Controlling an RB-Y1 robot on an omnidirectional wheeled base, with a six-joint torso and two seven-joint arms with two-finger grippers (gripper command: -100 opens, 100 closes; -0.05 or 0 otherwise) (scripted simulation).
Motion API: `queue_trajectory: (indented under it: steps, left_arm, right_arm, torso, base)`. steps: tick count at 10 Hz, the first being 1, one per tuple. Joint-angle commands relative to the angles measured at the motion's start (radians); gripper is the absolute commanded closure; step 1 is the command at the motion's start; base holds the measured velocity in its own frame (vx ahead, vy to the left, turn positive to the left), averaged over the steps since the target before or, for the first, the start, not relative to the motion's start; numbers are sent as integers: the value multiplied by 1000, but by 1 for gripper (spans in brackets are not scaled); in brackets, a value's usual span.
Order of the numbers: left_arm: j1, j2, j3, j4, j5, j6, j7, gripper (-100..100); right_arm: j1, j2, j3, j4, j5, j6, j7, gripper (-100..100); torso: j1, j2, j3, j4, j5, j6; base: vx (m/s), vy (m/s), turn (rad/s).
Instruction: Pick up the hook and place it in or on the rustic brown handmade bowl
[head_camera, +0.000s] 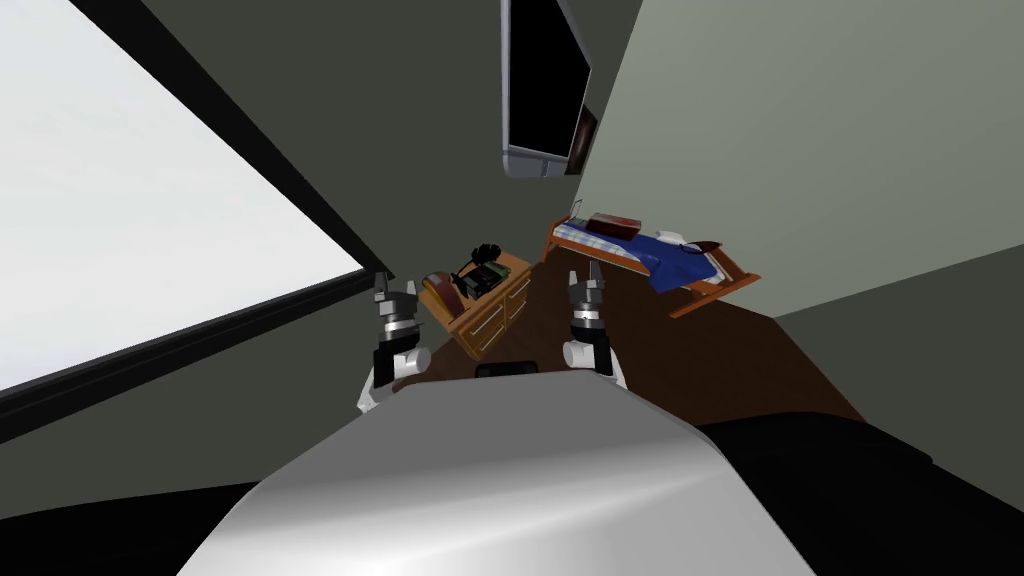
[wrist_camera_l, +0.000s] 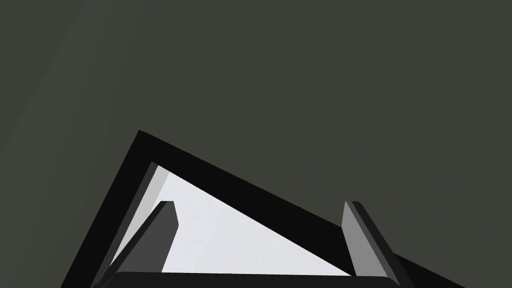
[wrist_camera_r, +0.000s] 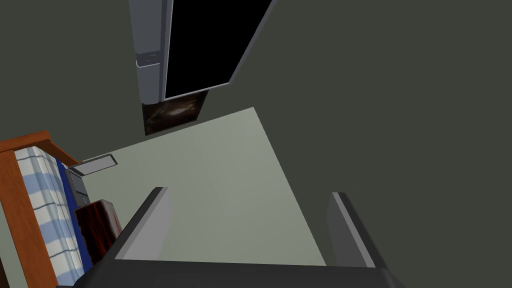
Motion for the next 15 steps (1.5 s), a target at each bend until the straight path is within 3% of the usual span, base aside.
queue_trajectory:
  steps: [1, 5, 6, 8, 11, 15]
  left_arm:
    - [-26, 7, 15, 50, 40, -6, 50, -100]
    - [-83, 18, 45, 156, 111, -16, 145, -100]
    - [-83, 18, 45, 164, 111, -16, 148, -100]
    - [-118, 25, 64, 227, 155, -22, 209, -100]
    - [-134, 28, 74, 264, 175, -24, 238, -100]
    - [-184, 32, 116, 380, 242, -35, 350, -100]
  right_arm:
    - [0, 0, 0, 0, 0, 0, 0, 0]
    - [0, 0, 0, 0, 0, 0, 0, 0]
    - [0, 0, 0, 0, 0, 0, 0, 0]
    - [0, 0, 0, 0, 0, 0, 0, 0]
    - [0, 0, 0, 0, 0, 0, 0, 0]
    - [0, 0, 0, 0, 0, 0, 0, 0]
  torso:
    - [0, 0, 0, 0, 0, 0]
    - [4, -1, 0, 0, 1, 0]
    - [3, -2, -1, 0, 1, 0]
    - [5, -2, -1, 0, 1, 0]
    - [7, -1, -1, 0, 1, 0]
    - [5, -4, -2, -1, 1, 0]
  base:
    - [38, -185, -40]
    - [24, -159, -34]
    - [37, -106, -10]
    - [35, -136, -48]
    - [26, -81, -21]
    - [64, -115, -52]
